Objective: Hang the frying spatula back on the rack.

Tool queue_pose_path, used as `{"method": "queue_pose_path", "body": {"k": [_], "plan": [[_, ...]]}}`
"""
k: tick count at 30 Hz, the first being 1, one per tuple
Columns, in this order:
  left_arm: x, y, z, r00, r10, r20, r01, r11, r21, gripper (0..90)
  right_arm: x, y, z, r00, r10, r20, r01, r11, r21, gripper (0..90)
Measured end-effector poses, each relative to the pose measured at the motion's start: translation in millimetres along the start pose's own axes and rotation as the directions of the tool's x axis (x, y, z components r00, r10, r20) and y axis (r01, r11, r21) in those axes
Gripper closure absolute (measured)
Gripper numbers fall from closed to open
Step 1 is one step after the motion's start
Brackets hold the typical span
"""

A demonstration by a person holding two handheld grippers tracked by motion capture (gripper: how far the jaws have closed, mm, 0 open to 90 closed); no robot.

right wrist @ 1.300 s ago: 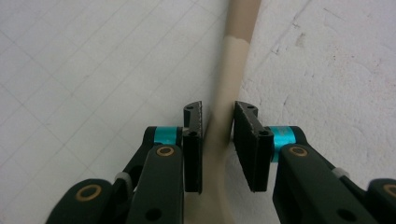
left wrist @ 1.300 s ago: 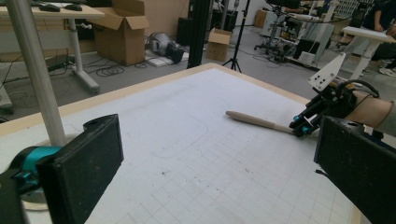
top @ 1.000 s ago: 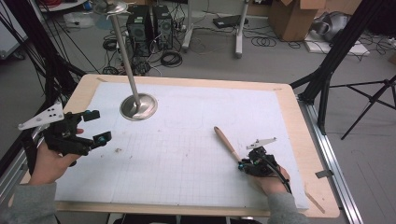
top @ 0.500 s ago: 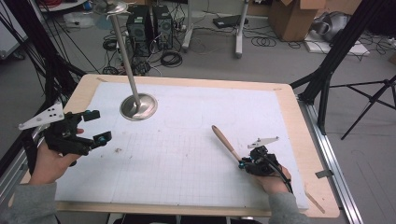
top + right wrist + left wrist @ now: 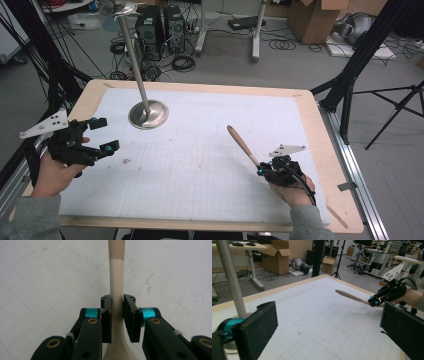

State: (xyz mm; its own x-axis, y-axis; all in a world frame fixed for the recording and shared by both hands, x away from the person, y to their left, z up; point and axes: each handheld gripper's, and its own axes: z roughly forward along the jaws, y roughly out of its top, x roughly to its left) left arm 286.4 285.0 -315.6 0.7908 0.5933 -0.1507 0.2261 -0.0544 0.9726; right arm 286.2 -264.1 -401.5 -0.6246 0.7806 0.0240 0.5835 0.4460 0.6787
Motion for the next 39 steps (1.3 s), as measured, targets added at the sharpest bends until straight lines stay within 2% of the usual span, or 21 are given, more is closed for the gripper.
{"method": "queue_pose_path", "body": {"k": [9, 19, 22, 31, 39], "plan": [[1.4, -0.8, 1.1, 1.0, -0.001, 0.008, 0.001, 1.0, -0.001, 1.8, 3.9, 10.6, -5.7, 0.9986, -0.048, -0.02, 0.046, 0.995, -0.091, 77.6], [1.3, 0.7, 1.0, 0.9999, 0.012, 0.01, -0.012, 0.9997, -0.022, 1.8, 1.6, 20.4, -14.4, 0.9974, -0.044, -0.058, 0.032, 0.98, -0.198, 77.6], [1.4, 0.3, 0.8, 0.9999, 0.009, 0.008, -0.009, 0.9997, -0.025, 1.8, 2.0, 24.5, -17.6, 0.9971, -0.042, -0.063, 0.028, 0.977, -0.212, 77.6], [1.7, 0.5, -1.5, 0.9999, 0.01, 0.0, -0.01, 0.9996, -0.026, 1.8, 3.0, 42.8, -26.0, 0.9936, -0.061, -0.095, 0.031, 0.957, -0.287, 77.6], [2.4, 0.1, -4.7, 0.9999, 0.007, -0.008, -0.007, 0.9995, -0.03, 1.8, 11.9, 67.7, -29.7, 0.9886, -0.11, -0.103, 0.073, 0.948, -0.31, 77.6]]}}
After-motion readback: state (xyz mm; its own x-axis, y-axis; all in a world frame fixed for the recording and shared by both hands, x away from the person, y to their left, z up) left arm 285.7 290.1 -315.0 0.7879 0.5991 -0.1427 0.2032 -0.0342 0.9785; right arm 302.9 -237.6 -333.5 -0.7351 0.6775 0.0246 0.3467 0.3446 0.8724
